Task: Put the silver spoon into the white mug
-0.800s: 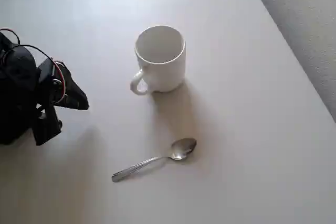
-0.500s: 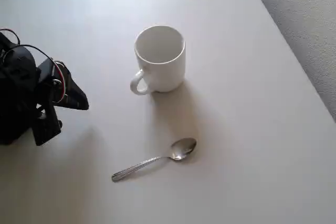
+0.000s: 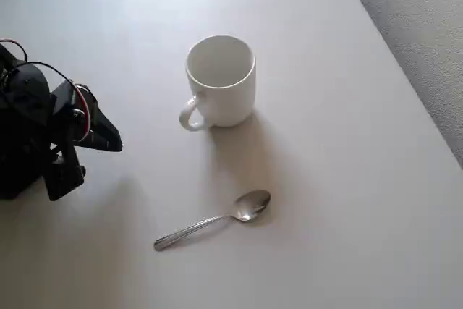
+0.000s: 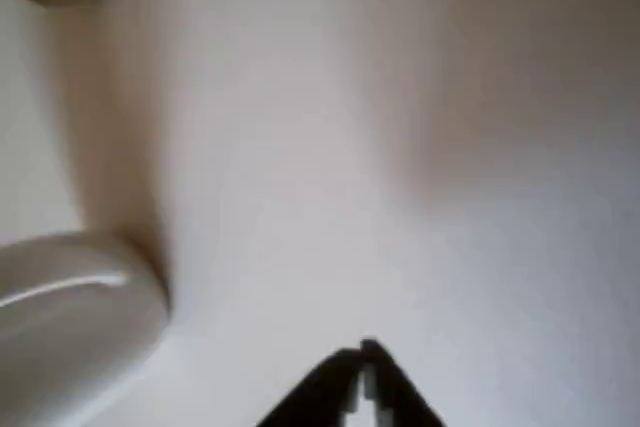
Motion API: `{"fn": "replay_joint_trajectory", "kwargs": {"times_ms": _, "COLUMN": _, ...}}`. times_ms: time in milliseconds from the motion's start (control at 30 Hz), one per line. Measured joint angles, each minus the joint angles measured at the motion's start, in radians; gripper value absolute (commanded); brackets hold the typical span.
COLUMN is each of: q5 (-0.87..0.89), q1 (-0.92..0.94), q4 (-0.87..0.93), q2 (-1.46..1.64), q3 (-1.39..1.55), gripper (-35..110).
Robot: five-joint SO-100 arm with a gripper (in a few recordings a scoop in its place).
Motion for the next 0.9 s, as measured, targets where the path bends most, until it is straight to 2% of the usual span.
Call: {"fn": "replay_joint_trajectory", "kwargs": {"times_ms": 900, "q5": -0.017, "q1": -0.002, "q4": 0.0, "q2": 0.0, "q3": 0.0, "gripper": -2}}
